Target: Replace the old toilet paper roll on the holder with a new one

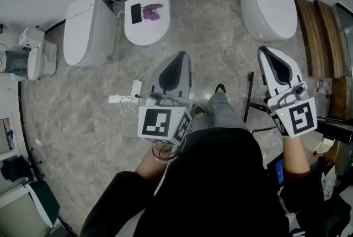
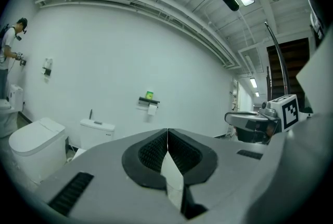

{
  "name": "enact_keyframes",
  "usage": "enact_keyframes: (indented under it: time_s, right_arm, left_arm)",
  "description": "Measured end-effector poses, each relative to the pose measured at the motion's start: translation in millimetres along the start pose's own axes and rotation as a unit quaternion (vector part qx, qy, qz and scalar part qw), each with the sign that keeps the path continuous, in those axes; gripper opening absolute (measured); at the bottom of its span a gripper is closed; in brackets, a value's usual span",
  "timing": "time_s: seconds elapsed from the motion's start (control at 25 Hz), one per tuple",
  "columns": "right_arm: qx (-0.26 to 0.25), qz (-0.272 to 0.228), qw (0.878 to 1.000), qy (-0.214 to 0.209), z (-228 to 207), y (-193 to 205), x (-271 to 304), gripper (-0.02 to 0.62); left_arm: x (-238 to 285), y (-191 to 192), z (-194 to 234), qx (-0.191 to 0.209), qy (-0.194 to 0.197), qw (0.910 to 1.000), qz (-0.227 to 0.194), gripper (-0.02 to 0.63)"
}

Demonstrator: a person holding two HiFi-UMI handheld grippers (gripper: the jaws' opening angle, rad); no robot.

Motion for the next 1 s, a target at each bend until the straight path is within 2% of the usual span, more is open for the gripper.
enact_keyframes:
  time_s: [0.16,0.48,0.68,1.0]
  right_arm:
    - [0.012,-0.003,1.000,0.000,-18.2,6.5,11.6,0.020]
    - [0.011,-0.002,1.000,0.001,-66.5,25.1,30.7,0.020]
    - [0.035,-0.005,0.999,-0.011,-103.9,31.7,48.5,0.021]
    - [0.086,-0.028,0.996,-0.001,-158.7,37.4,61.9,0.021]
  left_arm:
    - [15.4,-4.5,0.8,0.008,-0.009,0.9999,0.002,0.023]
    - [70.9,-3.1,-19.6,0.036,-0.002,0.9992,0.015,0.023]
    - [112.5,-8.1,-31.1,0.046,0.001,0.9988,0.019,0.023]
    - [155.6,-6.7,-51.4,0.059,-0.003,0.9972,0.046,0.023]
Point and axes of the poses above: the fingertips, and each gripper's own axes: x forward along the fingers, z to its left, y out of its underside, the point moved 5 cm from there along -x, backward along the fingers, and after that the axes turned 2 degrees about x, right-handed, at the moved point
